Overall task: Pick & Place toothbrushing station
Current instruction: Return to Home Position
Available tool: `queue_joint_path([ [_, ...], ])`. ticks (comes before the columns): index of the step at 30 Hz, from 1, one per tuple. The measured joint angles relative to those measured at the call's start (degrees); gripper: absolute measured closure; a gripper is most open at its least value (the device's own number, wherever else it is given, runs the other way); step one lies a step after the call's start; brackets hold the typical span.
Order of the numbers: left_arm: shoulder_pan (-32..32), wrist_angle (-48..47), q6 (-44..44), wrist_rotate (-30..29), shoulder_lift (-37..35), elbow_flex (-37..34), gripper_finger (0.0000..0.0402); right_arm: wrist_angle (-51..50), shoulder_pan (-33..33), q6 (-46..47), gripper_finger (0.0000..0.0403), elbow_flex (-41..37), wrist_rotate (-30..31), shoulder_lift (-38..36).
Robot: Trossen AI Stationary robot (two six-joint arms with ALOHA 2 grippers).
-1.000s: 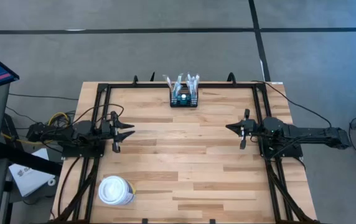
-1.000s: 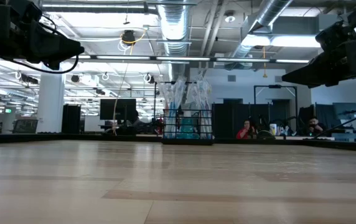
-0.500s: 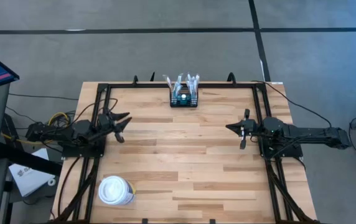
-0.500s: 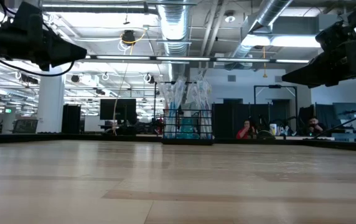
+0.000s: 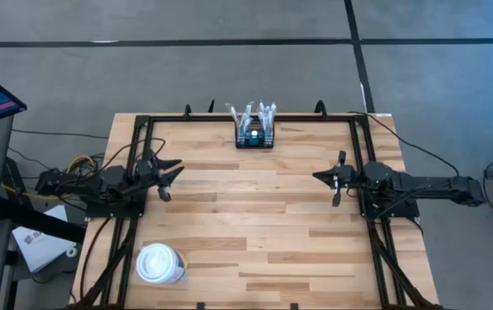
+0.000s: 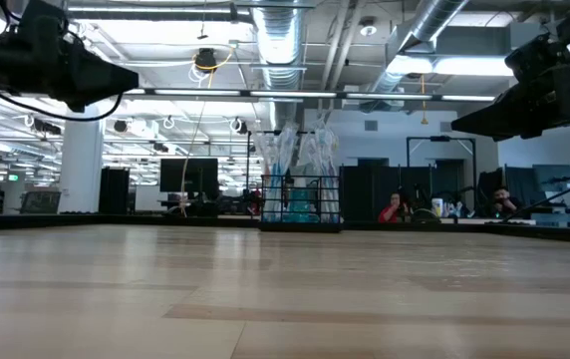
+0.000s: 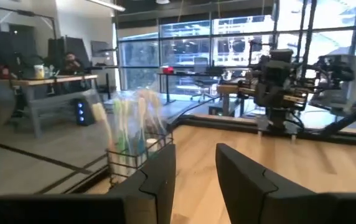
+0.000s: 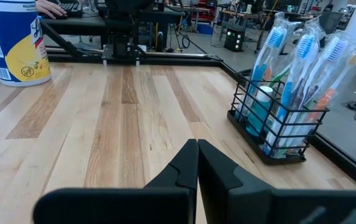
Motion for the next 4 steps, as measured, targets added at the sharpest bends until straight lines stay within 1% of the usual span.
queue_joint_path([
  [2, 0.0, 0.1, 0.0, 2.5, -0.2, 0.0, 0.0294, 0.0, 0.0, 0.0, 0.0401, 0.0, 0.0, 0.0],
  [4, 0.0, 0.2, -0.3, 8.1, -0.1, 0.0, 0.0294, 0.0, 0.0, 0.0, 0.0401, 0.0, 0.0, 0.0],
])
